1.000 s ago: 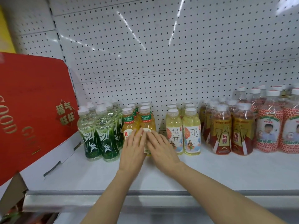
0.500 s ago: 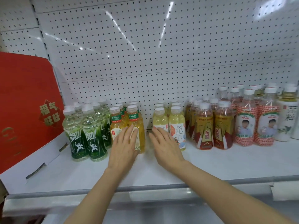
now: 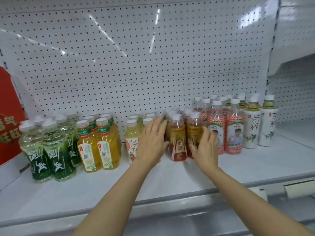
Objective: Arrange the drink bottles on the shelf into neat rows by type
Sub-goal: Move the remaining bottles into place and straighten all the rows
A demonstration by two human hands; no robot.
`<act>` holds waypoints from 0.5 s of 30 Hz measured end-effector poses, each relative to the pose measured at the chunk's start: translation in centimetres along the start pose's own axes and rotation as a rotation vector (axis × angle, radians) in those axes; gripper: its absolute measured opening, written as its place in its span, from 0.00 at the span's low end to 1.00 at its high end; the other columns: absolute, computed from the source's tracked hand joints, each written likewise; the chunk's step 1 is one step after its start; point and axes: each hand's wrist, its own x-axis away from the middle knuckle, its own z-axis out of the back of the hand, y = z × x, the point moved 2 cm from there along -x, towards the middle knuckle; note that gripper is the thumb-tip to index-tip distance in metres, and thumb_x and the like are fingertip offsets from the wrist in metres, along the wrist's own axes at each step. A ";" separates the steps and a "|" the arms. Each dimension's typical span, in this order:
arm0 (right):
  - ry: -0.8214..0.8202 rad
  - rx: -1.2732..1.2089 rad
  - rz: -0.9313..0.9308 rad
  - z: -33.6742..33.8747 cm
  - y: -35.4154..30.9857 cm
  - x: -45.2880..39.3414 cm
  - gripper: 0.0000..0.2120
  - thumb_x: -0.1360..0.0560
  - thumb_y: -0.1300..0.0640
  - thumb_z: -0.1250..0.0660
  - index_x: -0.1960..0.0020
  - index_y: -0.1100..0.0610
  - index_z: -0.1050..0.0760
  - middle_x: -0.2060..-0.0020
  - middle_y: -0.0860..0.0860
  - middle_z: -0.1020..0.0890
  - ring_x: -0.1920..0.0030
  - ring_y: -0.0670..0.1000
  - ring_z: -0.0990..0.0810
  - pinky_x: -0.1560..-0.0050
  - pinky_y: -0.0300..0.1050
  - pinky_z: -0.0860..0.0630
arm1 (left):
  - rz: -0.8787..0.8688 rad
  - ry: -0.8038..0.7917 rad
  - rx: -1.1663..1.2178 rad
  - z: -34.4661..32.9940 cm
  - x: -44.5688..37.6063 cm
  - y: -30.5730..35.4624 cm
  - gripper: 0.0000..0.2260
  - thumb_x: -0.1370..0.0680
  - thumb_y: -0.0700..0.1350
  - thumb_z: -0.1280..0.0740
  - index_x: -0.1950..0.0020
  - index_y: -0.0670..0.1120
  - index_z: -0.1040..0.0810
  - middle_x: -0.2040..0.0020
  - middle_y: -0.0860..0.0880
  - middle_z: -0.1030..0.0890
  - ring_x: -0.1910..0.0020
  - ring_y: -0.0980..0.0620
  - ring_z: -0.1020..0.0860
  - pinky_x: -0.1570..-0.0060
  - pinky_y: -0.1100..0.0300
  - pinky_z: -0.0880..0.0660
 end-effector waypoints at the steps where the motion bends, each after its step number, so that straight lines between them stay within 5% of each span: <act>1: -0.033 -0.019 -0.027 -0.1 0.7 -0.4 0.36 0.29 0.55 0.27 0.28 0.60 0.42 0.32 0.60 0.33 0.32 0.61 0.34 0.34 0.58 0.32 | 0.001 -0.006 0.012 0.0 -1.1 0.9 0.37 0.27 0.54 0.26 0.24 0.42 0.36 0.23 0.43 0.36 0.25 0.41 0.36 0.28 0.47 0.35; 7: -0.181 -0.117 -0.110 -1.6 3.2 -2.4 0.36 0.32 0.46 0.25 0.32 0.57 0.37 0.36 0.55 0.26 0.37 0.56 0.26 0.43 0.54 0.24 | 0.070 -0.200 0.117 -1.9 -6.1 3.6 0.42 0.22 0.53 0.32 0.19 0.48 0.56 0.18 0.49 0.54 0.20 0.47 0.53 0.24 0.50 0.43; 12: -0.245 -0.099 -0.186 -2.2 3.4 -4.1 0.38 0.39 0.39 0.23 0.38 0.55 0.33 0.45 0.52 0.21 0.47 0.55 0.20 0.54 0.50 0.21 | 0.108 -0.229 0.163 -2.6 -7.2 3.6 0.42 0.27 0.51 0.25 0.20 0.48 0.47 0.21 0.50 0.40 0.22 0.49 0.44 0.31 0.52 0.33; 15: -0.353 -0.227 -0.186 -2.3 3.8 -4.8 0.32 0.37 0.46 0.21 0.40 0.54 0.31 0.46 0.50 0.20 0.48 0.53 0.20 0.50 0.53 0.20 | 0.109 -0.214 0.204 -2.4 -7.1 3.4 0.41 0.29 0.49 0.23 0.22 0.49 0.41 0.24 0.50 0.36 0.24 0.50 0.38 0.34 0.53 0.30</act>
